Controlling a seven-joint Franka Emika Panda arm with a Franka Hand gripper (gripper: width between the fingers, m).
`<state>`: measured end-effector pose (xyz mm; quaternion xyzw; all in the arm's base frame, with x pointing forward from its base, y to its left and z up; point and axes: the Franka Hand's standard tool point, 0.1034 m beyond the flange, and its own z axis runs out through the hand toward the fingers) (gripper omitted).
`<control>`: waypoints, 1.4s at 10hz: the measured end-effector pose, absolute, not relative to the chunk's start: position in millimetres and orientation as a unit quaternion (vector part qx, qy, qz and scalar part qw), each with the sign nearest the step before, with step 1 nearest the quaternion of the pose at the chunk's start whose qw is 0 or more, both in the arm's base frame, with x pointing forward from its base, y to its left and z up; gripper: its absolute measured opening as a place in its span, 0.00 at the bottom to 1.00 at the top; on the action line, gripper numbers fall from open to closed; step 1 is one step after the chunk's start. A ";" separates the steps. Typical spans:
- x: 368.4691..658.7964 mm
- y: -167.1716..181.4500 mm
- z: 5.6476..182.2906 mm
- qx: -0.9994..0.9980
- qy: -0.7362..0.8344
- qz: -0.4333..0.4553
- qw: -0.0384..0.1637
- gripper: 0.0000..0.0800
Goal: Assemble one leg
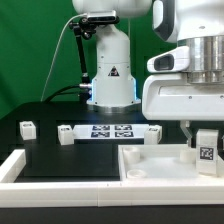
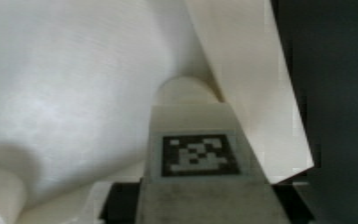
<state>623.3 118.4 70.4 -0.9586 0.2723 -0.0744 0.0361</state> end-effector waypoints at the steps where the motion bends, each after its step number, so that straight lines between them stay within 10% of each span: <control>1: 621.8 119.3 69.9 -0.932 0.352 -0.075 0.044 0.36; 9: 619.7 115.0 70.1 -0.816 0.571 -0.048 0.072 0.36; 11: 621.9 116.2 72.8 -0.835 0.545 -0.044 0.069 0.74; 14: 623.3 117.9 74.7 -0.902 0.425 -0.048 0.057 0.81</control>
Offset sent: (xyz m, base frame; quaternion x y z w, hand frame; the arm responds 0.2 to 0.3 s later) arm -0.0073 -0.0082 0.0070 0.0083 0.0234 0.3182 0.9477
